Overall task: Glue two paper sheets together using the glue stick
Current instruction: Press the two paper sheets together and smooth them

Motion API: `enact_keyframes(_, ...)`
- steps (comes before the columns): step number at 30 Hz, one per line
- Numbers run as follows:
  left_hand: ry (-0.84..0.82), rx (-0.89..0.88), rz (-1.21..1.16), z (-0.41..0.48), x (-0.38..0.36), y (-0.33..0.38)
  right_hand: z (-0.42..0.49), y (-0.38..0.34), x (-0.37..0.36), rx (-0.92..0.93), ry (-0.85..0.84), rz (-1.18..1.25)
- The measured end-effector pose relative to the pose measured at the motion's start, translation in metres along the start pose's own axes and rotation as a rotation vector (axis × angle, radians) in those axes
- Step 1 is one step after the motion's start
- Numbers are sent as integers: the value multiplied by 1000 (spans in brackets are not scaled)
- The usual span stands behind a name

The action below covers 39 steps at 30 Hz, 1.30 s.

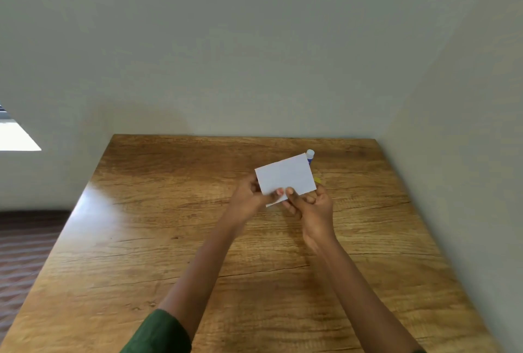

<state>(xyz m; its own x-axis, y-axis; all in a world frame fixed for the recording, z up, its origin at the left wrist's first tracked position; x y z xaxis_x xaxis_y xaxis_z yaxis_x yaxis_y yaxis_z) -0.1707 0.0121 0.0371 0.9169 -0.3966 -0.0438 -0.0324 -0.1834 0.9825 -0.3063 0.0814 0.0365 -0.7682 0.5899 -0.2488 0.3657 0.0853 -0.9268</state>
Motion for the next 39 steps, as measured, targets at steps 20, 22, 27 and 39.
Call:
enact_keyframes(20,184,-86,-223,1,-18,-25,7,4,17,98,184,-166)
enact_keyframes(22,199,-81,-240,2,-16,-26,8,0,23,95,200,-110)
enact_keyframes(27,166,-74,-232,4,-19,-27,13,-1,38,68,220,-17)
enact_keyframes(39,-58,78,-270,4,-14,-31,16,-1,34,-24,37,-84)
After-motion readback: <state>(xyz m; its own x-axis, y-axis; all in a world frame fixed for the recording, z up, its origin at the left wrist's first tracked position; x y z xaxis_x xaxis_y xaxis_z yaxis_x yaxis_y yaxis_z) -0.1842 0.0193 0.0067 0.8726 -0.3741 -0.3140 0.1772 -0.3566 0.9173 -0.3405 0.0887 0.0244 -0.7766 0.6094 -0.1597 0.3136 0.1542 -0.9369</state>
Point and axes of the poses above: each hand's wrist, its own z-axis towards the middle knuckle, its own x-axis out of the back of the hand, y = z × x, the point moved 6 cm from there along z, towards the middle knuckle, and after that the axes turned 5 degrees about -x, right-handed, at the moved point
